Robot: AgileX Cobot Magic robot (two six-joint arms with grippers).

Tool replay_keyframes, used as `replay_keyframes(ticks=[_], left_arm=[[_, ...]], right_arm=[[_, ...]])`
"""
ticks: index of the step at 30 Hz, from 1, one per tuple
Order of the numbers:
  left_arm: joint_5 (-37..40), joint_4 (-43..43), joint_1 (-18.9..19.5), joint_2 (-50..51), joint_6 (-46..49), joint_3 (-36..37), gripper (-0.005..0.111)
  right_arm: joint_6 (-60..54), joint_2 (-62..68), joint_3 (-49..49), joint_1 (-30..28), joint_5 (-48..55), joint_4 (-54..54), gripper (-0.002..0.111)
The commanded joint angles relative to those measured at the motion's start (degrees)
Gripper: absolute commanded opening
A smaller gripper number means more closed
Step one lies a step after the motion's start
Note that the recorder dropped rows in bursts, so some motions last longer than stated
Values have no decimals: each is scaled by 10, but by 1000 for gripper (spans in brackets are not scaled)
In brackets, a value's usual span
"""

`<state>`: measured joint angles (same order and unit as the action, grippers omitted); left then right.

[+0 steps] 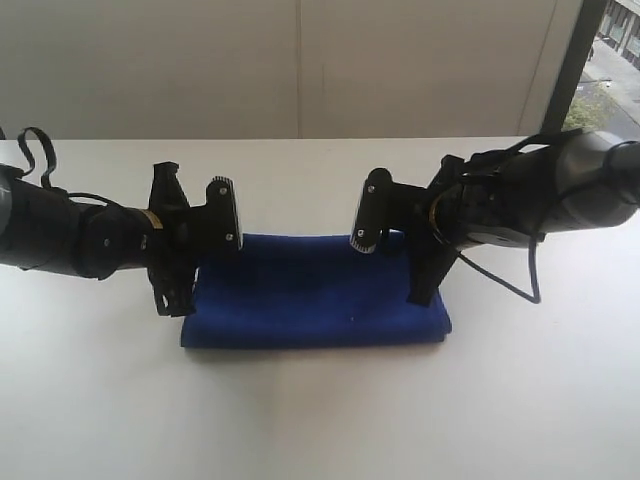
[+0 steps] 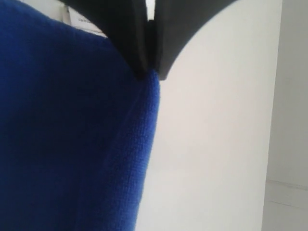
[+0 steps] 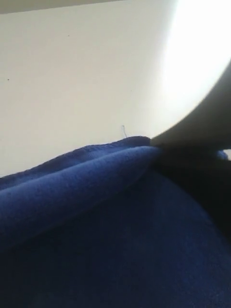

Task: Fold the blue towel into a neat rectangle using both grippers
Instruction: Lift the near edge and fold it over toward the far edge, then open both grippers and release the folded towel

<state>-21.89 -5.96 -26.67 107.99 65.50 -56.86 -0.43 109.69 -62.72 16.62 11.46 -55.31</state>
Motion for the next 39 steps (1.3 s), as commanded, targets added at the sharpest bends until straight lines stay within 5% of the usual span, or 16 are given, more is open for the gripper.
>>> replay_keyframes(ticks=[1, 18, 22, 26, 29, 33, 39], left_arm=[[-8, -6, 3, 17, 0, -12, 0], [-57, -3, 20, 67, 0, -12, 0], [-55, -3, 20, 67, 1, -12, 2], [-55, -3, 20, 67, 2, -12, 22], [-60, -3, 20, 67, 2, -12, 50], [-89, -3, 20, 67, 2, -12, 67], [-102, -4, 20, 67, 2, -12, 71]], right_arm=[[4, 23, -21, -12, -4, -2, 0], [4, 76, -39, -24, -31, -2, 0], [4, 85, -39, -24, -30, -2, 12], [4, 85, -40, -24, -30, -2, 38], [4, 85, -40, -24, -26, -2, 56], [4, 85, -41, -34, -26, -2, 56], [4, 79, -46, -62, -42, -2, 56]])
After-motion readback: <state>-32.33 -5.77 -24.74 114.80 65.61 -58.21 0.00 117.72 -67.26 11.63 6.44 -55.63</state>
